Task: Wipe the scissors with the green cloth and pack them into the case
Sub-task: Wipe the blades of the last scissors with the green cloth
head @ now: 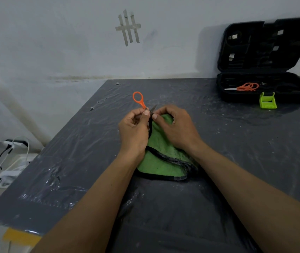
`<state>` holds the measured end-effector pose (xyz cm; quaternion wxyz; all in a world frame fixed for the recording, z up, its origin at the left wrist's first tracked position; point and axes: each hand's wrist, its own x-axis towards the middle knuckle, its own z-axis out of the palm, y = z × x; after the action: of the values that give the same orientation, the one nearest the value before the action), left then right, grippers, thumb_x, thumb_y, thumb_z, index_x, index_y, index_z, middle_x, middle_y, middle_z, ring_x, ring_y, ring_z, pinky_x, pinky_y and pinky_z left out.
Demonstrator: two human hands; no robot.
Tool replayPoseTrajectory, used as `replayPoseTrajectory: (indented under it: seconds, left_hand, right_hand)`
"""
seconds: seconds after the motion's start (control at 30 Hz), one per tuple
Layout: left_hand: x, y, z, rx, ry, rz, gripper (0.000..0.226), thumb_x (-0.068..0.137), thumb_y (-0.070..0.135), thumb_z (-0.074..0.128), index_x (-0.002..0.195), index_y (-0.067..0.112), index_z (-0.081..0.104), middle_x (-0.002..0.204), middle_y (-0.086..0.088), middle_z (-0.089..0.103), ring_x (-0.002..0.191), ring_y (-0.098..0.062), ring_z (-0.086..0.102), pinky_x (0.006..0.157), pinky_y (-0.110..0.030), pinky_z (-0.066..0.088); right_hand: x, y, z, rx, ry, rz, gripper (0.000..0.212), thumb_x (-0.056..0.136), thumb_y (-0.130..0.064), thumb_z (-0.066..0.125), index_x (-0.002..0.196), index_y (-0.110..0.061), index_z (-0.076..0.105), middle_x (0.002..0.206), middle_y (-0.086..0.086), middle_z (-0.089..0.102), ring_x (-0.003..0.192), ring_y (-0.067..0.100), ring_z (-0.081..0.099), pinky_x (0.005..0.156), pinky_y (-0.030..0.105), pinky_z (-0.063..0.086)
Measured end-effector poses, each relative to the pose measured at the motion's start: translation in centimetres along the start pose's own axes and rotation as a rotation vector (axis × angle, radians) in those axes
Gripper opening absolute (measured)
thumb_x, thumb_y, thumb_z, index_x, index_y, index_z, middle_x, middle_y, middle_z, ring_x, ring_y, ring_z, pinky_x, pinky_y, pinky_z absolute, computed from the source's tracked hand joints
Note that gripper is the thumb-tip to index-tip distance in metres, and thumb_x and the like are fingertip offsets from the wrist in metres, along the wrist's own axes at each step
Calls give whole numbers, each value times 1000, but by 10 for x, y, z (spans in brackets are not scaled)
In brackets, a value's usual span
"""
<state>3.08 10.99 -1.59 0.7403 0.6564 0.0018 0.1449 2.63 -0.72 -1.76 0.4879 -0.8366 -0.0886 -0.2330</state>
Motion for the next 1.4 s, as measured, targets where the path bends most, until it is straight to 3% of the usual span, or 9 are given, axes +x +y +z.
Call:
replayPoseTrajectory:
  seconds: [0.23, 0.43, 0.7, 1.17, 1.27, 1.4]
  left_hand:
    - [2, -1, -2, 16, -15, -7, 10, 90, 12, 61, 85, 18, 67, 79, -2, 67, 62, -4, 55, 62, -24, 44]
    - [2, 1, -3, 25, -35, -20, 12, 90, 11, 60, 84, 20, 66, 82, 0, 68, 77, -8, 64, 66, -25, 46]
    - [2, 2, -3, 15, -31, -29, 15, 90, 11, 60, 82, 21, 66, 78, 3, 67, 76, -8, 63, 60, -23, 45]
    - [3, 7, -5, 9, -11, -50, 8, 89, 10, 62, 88, 16, 67, 74, 6, 66, 67, -1, 62, 55, -17, 44]
    - [2, 8, -5, 14, -12, -53, 7, 89, 10, 62, 89, 15, 66, 74, 6, 66, 67, -1, 62, 56, -18, 44]
    - [10, 15, -13, -61, 84, -43, 12, 89, 9, 62, 82, 19, 63, 70, 9, 65, 63, 0, 61, 53, -17, 45]
  right_hand:
    - [0, -1, -1, -58, -29, 0, 13, 88, -24, 66, 87, -11, 68, 90, -1, 66, 84, 9, 57, 75, 21, 39]
    - [2, -1, -5, -96, -80, -1, 13, 90, -23, 65, 87, -11, 67, 91, 0, 67, 85, 12, 58, 73, 21, 39]
    - [2, -1, -5, -102, -112, 10, 11, 90, -23, 63, 87, -14, 67, 92, -1, 67, 89, 14, 58, 82, 30, 43]
    - [-1, -1, -6, -133, -102, 20, 13, 91, -23, 63, 87, -12, 67, 92, -2, 66, 85, 11, 56, 63, 10, 35]
    - [-2, -1, -6, -134, -114, 27, 13, 91, -23, 63, 87, -11, 66, 93, -2, 66, 86, 11, 56, 70, 19, 36]
    - [-4, 0, -8, -132, -113, 71, 12, 91, -24, 63, 87, -13, 67, 93, -5, 65, 85, 7, 55, 71, 18, 37]
